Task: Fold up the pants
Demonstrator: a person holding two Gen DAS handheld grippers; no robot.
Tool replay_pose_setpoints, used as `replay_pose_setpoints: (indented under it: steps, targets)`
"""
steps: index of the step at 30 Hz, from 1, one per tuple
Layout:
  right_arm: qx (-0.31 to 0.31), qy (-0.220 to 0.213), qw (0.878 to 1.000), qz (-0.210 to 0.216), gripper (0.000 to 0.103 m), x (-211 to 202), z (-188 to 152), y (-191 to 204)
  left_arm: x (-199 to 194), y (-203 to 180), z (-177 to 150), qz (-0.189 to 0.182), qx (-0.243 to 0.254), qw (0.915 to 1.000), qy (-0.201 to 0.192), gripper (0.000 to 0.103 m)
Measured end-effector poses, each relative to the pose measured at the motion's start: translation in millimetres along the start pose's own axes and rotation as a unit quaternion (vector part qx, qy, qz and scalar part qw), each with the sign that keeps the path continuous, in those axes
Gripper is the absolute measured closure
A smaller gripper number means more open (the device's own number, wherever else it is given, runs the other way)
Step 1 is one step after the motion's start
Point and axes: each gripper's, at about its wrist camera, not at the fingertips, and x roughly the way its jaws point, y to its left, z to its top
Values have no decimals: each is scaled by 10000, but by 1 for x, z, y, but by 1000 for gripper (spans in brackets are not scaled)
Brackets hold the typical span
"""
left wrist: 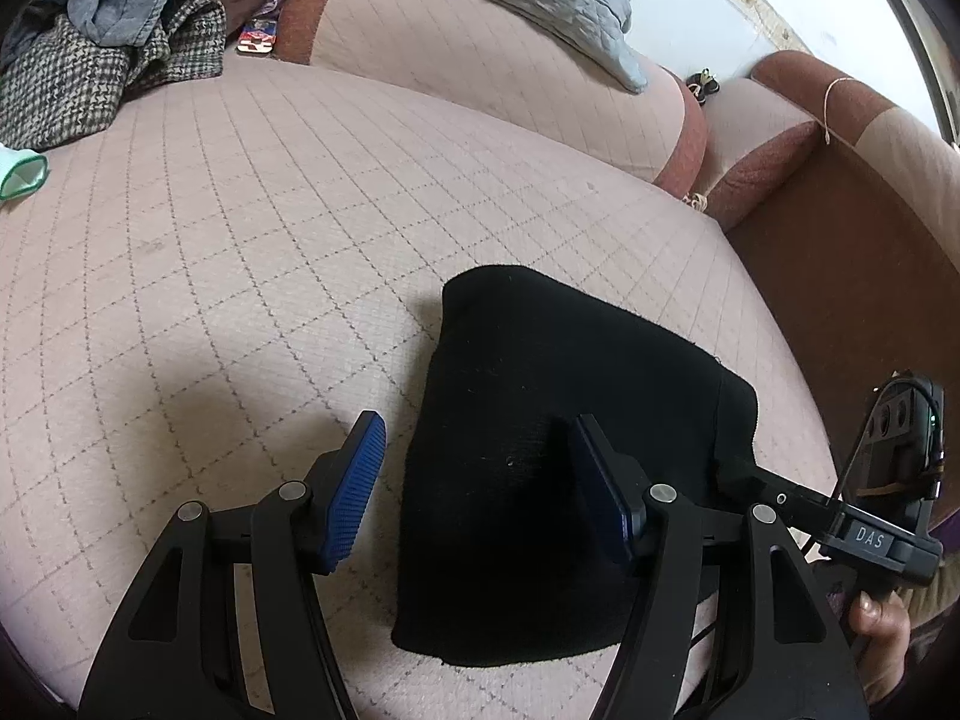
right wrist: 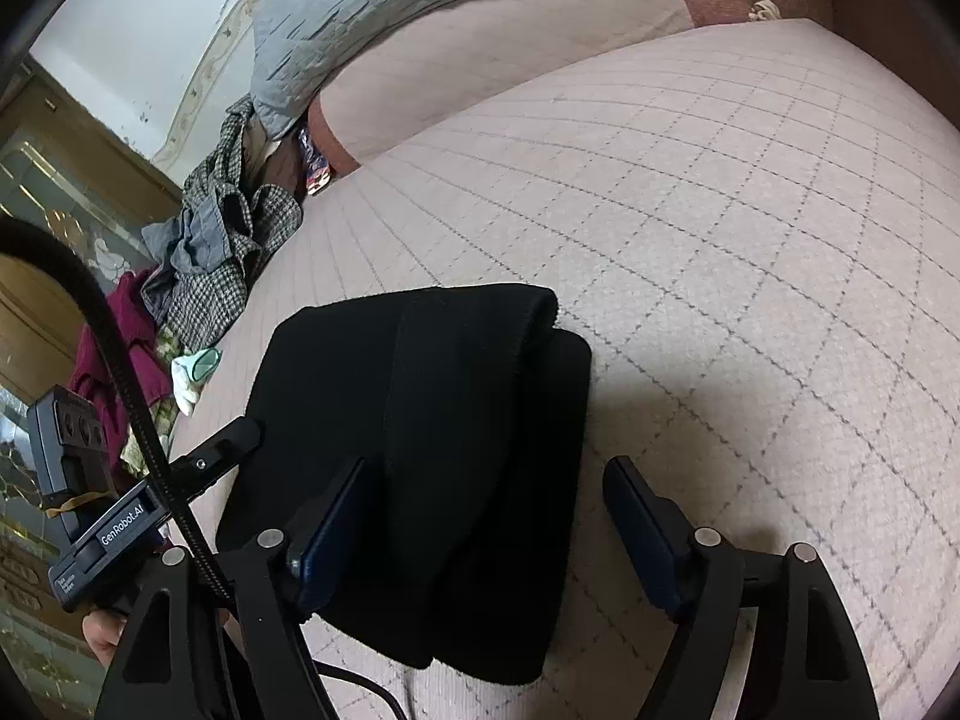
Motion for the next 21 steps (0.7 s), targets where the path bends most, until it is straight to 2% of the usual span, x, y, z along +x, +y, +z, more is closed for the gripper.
replay_pose_setpoints:
  steps: [13, 16, 21]
  targets:
    - [-64, -30, 9999, 84, 23, 4, -4, 1, 16, -5, 0, -78, 52, 9999, 145, 37]
    - [-91, -41, 9999, 117, 23, 3, -5, -1, 18, -5, -2, -81, 49, 9998, 178, 29]
    - [-105, -5, 9997, 208, 22, 3, -6, -3, 22, -2, -4, -139, -31, 9997, 204, 25]
